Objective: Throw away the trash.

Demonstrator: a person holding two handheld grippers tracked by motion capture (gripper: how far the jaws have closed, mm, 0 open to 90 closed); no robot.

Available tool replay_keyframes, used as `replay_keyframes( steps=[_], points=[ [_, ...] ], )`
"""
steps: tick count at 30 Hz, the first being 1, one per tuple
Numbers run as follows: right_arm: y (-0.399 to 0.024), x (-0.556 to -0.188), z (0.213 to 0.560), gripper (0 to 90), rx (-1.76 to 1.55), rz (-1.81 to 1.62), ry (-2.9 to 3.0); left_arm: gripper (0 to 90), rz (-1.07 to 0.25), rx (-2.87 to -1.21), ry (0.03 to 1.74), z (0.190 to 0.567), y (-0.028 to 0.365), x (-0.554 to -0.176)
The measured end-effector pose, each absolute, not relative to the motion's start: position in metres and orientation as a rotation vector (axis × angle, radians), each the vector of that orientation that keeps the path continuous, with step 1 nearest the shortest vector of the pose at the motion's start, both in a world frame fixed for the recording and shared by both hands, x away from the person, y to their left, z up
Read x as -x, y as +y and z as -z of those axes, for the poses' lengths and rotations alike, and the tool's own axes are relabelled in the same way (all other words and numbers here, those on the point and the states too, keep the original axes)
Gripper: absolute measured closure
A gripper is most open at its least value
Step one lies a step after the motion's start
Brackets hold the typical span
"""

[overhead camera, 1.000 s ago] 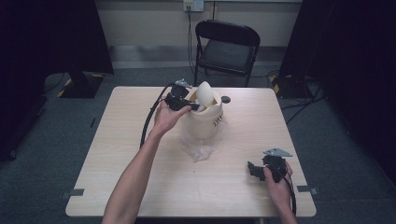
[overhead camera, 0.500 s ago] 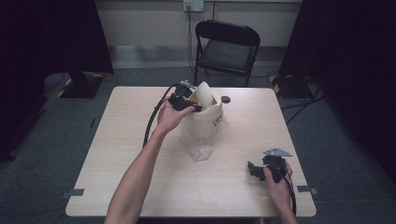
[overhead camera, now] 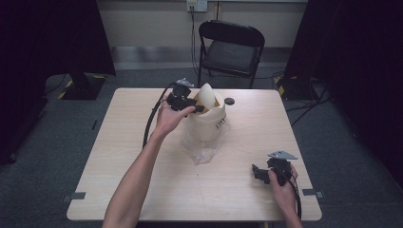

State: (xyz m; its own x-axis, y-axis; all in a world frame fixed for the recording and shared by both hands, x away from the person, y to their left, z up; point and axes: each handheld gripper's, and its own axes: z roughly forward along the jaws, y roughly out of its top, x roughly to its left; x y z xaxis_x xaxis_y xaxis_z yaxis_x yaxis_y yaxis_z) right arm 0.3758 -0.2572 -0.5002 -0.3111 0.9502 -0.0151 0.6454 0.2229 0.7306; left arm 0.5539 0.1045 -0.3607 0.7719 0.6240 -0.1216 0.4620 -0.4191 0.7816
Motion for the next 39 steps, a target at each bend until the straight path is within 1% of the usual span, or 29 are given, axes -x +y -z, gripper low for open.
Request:
replay_keyframes(
  steps=[5, 8, 11, 15, 19, 20, 21, 24, 27, 32, 34, 39],
  points=[
    [-0.257, -0.376, 0.500, 11.2, -1.466, -0.872, 2.039, 48.1, -0.227, -2.054, 0.807, 0.359, 0.113, -0.549],
    [-0.257, -0.376, 0.500, 11.2, -1.467, -0.872, 2.039, 43.2, -0.234, -2.044, 0.799, 0.358, 0.116, -0.544],
    [-0.257, -0.376, 0.500, 11.2, -1.467, -0.871, 2.038, 40.4, -0.225, -1.999, 0.798, 0.358, 0.122, -0.538],
    [-0.257, -0.376, 0.500, 11.1, -1.466, -0.872, 2.039, 37.3, -0.243, -2.019, 0.819, 0.362, 0.130, -0.532],
    [-0.257, -0.376, 0.500, 11.2, -1.466, -0.872, 2.039, 34.9, -0.243, -1.989, 0.838, 0.367, 0.142, -0.526],
    [-0.257, -0.376, 0.500, 11.2, -1.468, -0.872, 2.038, 33.5, -0.250, -1.991, 0.843, 0.368, 0.145, -0.523],
    [-0.257, -0.376, 0.500, 11.2, -1.466, -0.873, 2.038, 29.9, -0.251, -1.997, 0.847, 0.370, 0.150, -0.520],
    [-0.257, -0.376, 0.500, 11.2, -1.466, -0.872, 2.039, 28.9, -0.269, -2.003, 0.851, 0.373, 0.156, -0.517],
    [-0.257, -0.376, 0.500, 11.2, -1.467, -0.872, 2.038, 23.4, -0.264, -1.978, 0.874, 0.379, 0.168, -0.509],
    [-0.257, -0.376, 0.500, 11.1, -1.467, -0.872, 2.038, 21.4, -0.260, -1.955, 0.889, 0.386, 0.177, -0.498],
    [-0.257, -0.376, 0.500, 11.1, -1.468, -0.872, 2.038, 20.1, -0.302, -1.982, 0.883, 0.388, 0.181, -0.493],
    [-0.257, -0.376, 0.500, 11.2, -1.466, -0.872, 2.039, 17.1, -0.331, -1.970, 0.886, 0.391, 0.195, -0.478]
  ],
)
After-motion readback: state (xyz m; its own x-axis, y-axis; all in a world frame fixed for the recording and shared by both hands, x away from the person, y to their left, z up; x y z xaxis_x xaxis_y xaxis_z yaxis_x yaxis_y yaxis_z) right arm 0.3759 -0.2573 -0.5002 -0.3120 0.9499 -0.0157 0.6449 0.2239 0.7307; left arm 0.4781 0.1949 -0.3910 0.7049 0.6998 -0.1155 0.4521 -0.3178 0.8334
